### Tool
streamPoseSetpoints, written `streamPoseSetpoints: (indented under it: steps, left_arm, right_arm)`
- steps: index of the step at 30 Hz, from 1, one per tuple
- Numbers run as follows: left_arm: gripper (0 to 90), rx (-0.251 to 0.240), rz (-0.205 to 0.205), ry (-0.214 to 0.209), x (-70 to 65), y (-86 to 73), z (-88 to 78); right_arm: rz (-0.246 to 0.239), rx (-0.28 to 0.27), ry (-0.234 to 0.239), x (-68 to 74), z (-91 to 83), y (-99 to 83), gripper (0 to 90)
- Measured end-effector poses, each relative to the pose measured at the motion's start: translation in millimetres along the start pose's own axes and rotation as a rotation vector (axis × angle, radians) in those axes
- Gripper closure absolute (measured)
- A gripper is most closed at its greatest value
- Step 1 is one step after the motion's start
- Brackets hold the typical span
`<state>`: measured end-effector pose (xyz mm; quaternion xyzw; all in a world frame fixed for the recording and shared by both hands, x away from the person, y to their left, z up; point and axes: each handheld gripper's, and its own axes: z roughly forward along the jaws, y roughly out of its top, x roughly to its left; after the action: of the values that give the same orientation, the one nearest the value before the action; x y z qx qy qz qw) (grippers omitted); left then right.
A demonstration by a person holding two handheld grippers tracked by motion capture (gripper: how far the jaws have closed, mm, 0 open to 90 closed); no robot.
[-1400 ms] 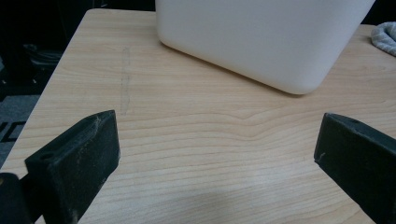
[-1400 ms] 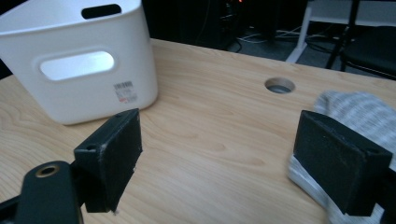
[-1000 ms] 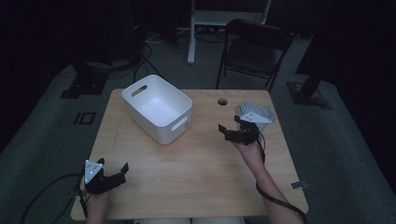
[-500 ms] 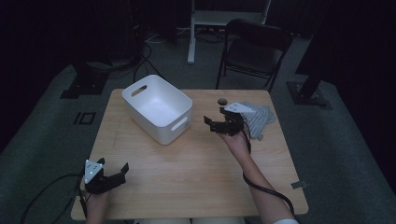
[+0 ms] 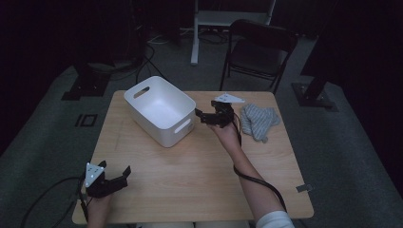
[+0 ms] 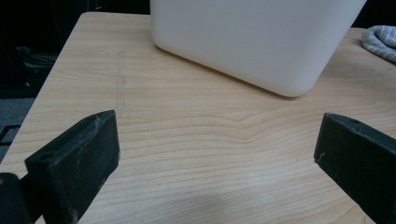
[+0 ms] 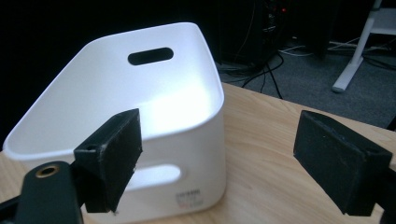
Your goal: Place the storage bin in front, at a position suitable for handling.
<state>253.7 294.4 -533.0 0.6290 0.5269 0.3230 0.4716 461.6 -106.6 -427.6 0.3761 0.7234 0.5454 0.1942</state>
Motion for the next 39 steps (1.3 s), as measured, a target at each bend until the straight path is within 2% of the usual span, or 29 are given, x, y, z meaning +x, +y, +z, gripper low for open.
streamPoseSetpoints:
  steps: [2, 5, 14, 19, 20, 24, 25, 26, 28, 29, 31, 33, 35, 39]
  left_arm:
    - [0.4, 0.001, 0.014, 0.006, -0.6, 0.2, -0.2]
    - [0.4, 0.0, 0.031, 0.008, -1.8, 0.5, -0.8]
    - [0.4, -0.002, 0.02, 0.012, -0.4, -0.3, -3.1]
    - [0.4, -0.003, 0.017, 0.013, 0.3, -0.8, -3.6]
    - [0.4, -0.004, 0.013, 0.014, 1.0, -1.0, -4.1]
    - [0.4, -0.003, 0.005, 0.013, 1.6, -1.7, -4.8]
    - [0.4, -0.003, 0.005, 0.013, 1.6, -1.7, -4.8]
    - [0.4, -0.002, 0.006, 0.012, 1.5, -1.9, -5.1]
    - [0.3, -0.002, 0.007, 0.012, 1.5, -2.0, -5.4]
    - [0.4, -0.002, 0.007, 0.012, 1.5, -2.0, -5.4]
    - [0.4, 0.001, 0.007, 0.012, 2.3, -2.3, -5.3]
    - [0.4, 0.001, 0.002, 0.013, 2.5, -2.4, -5.2]
    - [0.4, 0.0, 0.0, 0.011, 2.7, -2.5, -5.4]
    - [0.4, 0.001, 0.001, 0.012, 2.5, -2.7, -5.8]
  right_arm:
    - [0.007, 0.006, -0.017, 0.0, 6.5, 3.2, 18.6]
    - [0.006, 0.01, -0.028, 0.8, 14.7, 7.2, 18.7]
    - [-0.011, 0.062, -0.075, 6.0, 40.5, 15.2, 20.8]
    - [-0.01, 0.074, -0.083, 5.2, 49.6, 17.3, 21.6]
    - [-0.011, 0.093, -0.08, 4.7, 54.7, 17.4, 22.6]
    - [-0.017, 0.143, -0.092, 4.8, 63.9, 16.3, 34.0]
    - [-0.017, 0.143, -0.092, 4.8, 63.9, 16.3, 34.0]
    - [-0.031, 0.165, -0.104, 4.9, 67.9, 15.4, 45.1]
    - [-0.051, 0.178, -0.095, 5.6, 71.4, 14.8, 47.5]
    - [-0.068, 0.19, -0.097, 6.6, 72.8, 15.2, 55.1]
    - [-0.102, 0.204, -0.089, 8.6, 75.0, 16.3, 54.9]
    - [-0.102, 0.214, -0.101, 10.0, 77.1, 16.6, 57.6]
    - [-0.06, 0.231, -0.087, 8.7, 79.3, 16.5, 60.4]
    - [-0.071, 0.244, -0.105, 10.8, 81.7, 18.6, 75.5]
